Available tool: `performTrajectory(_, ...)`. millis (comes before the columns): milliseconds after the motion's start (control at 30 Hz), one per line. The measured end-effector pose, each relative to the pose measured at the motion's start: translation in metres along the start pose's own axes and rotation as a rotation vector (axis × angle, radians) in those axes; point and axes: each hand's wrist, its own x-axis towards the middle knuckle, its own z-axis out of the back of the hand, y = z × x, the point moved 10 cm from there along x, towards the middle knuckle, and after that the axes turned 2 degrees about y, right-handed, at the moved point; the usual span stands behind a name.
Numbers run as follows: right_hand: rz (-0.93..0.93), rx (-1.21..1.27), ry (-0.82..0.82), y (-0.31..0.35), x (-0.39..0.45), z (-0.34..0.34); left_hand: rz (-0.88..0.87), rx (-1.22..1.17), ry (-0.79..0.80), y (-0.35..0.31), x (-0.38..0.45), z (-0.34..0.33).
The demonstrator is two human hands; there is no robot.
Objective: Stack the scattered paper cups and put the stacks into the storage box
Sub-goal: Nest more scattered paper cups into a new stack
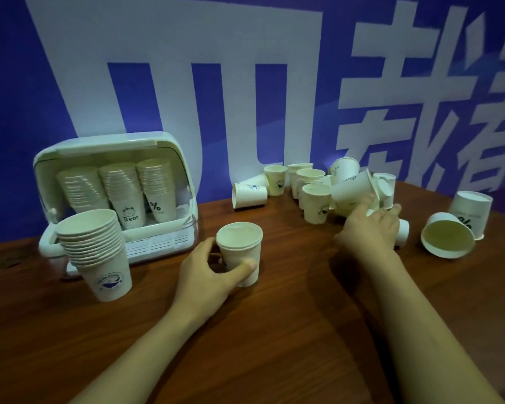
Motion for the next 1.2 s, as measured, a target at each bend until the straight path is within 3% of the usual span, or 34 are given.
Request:
performTrajectory(100, -0.019, -0.112, -0.128, 0.002, -0.001, 0.008, 0.002, -0.008, -0.005, -0.001, -0.001, 0.002)
performTrajectory(267, 0.073, -0.125, -0.088, 0.025, -0.009, 0.008, -0.010, -0.015, 0.008, -0.001, 0.000, 0.002)
performTrajectory(433, 0.384, 0.436, -0.009, 0.080, -0.040, 0.004, -0.033, -0.029, 0.016, 0.000, 0.000, 0.003)
performTrajectory(533, 0.488, 0.588, -0.068, 0.095, -0.057, 0.014, -0.058, -0.030, 0.012, -0.002, -0.001, 0.004)
performTrajectory(633, 0.528, 0.732, -0.103, 0.099, -0.063, 0.025, -0.057, -0.052, 0.021, 0.000, 0.001, 0.003)
performTrajectory(867, 0.598, 1.201, 0.016, 0.106, -0.073, 0.032, -0.038, -0.082, 0.038, 0.003, 0.002, -0.001)
performTrajectory(1067, 0.720, 1.015, 0.118, 0.126, -0.085, 0.016, -0.046, -0.100, 0.025, -0.001, 0.002, -0.001)
performTrajectory(1200, 0.726, 1.085, 0.126, 0.126, -0.084, 0.016, -0.038, -0.076, 0.042, 0.000, 0.002, -0.002)
